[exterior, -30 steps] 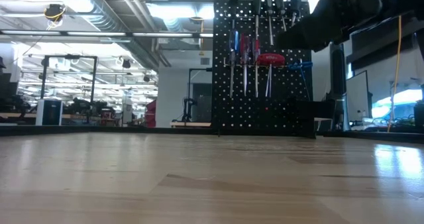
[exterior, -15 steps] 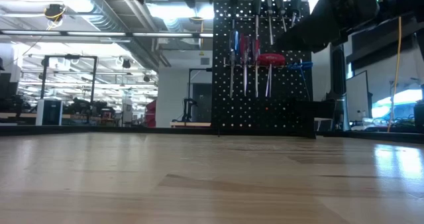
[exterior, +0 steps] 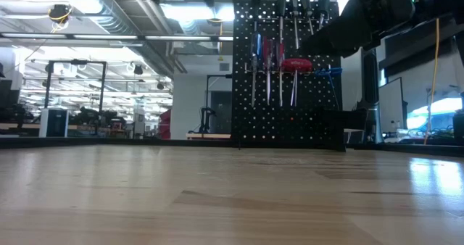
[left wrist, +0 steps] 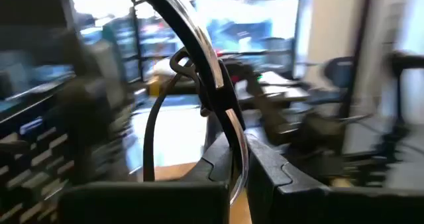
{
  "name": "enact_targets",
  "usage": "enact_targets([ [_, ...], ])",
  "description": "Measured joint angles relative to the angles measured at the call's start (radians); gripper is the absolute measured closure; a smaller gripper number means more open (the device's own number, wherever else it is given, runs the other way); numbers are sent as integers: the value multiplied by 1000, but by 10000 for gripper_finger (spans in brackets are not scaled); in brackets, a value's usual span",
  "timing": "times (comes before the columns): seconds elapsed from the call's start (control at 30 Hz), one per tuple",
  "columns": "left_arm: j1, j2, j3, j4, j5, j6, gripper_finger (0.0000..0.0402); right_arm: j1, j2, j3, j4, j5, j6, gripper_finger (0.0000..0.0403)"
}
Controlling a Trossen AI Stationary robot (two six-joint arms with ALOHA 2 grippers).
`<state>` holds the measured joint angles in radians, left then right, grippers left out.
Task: Hang tools onto peg board
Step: Hang the black safety glasses on the peg board
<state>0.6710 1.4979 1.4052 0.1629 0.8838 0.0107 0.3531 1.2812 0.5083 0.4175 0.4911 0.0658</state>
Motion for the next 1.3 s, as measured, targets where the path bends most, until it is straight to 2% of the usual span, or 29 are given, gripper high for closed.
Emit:
enact_targets([
  [0.13, 0, 8, 0, -20, -117, 77, 394, 0, 0, 0, 0, -1, 0, 247],
  [0.37, -19, -3, -1, -16, -131, 76, 394, 0, 0, 0, -2, -4, 0, 247],
  [0.5, -41, -19, -1, -3, -140, 130, 394, 0, 0, 0, -2, -4, 0, 247],
  [0.6, -52, -19, -1, 41, -179, 160, 394, 0, 0, 0, -2, -4, 5, 247],
  [0.77, -48, -3, -1, 52, -306, 240, 394, 0, 0, 0, -2, -4, 6, 247],
  [1.17, -34, 86, 13, 55, -312, 277, 394, 0, 0, 0, -1, -4, 8, 247],
  [1.3, -34, 128, 35, 36, -284, 255, 394, 0, 0, 0, -1, -5, 8, 247],
])
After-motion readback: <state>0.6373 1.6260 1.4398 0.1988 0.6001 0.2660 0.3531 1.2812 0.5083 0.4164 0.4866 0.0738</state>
